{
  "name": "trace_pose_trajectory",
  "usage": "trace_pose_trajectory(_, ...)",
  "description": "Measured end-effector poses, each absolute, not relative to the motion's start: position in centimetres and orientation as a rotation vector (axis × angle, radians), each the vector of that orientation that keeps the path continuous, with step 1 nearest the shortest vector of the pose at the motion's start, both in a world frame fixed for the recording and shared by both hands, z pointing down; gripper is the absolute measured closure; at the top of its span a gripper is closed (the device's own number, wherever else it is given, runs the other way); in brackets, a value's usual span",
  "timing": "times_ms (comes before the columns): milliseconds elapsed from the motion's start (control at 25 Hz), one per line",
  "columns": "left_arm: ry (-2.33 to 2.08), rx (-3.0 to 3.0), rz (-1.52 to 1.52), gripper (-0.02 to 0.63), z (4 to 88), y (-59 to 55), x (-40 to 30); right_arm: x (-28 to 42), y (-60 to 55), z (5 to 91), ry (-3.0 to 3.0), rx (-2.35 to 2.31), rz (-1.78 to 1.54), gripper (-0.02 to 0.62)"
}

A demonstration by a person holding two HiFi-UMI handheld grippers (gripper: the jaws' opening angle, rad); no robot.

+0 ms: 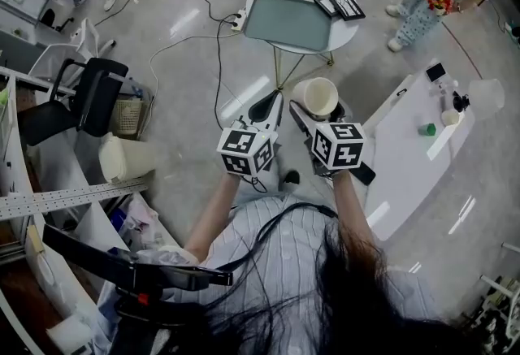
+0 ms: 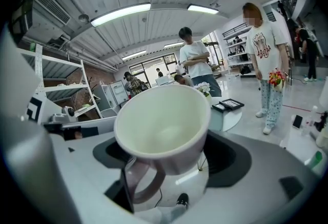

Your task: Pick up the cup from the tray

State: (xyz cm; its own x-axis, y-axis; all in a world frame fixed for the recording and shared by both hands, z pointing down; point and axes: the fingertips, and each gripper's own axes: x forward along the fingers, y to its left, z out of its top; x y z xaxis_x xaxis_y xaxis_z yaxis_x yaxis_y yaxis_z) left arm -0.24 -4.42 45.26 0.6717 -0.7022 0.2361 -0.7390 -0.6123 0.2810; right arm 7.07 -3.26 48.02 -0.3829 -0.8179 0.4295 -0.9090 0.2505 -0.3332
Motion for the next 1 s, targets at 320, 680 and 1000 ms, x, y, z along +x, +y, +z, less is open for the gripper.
trace_pose_trajectory(320, -1.154, 2.523, 0.118, 0.591, 45.5, -0.2, -1.0, 5.9, 1.6, 48.1, -2.357, 1.618, 0.801, 0.186)
trace_pose_trajectory(680, -1.136, 2.530, 0.125, 0.591, 45.8, 1.8, -0.6, 6.1, 3.8, 48.3, -2.351, 1.636, 0.816, 0.186)
trace_pose_trajectory(1000, -1.132, 2.538, 0.141, 0.591, 45.9, 2.2, -1.1, 5.1, 4.1, 48.5, -2.355, 1.619, 0.814, 0.186)
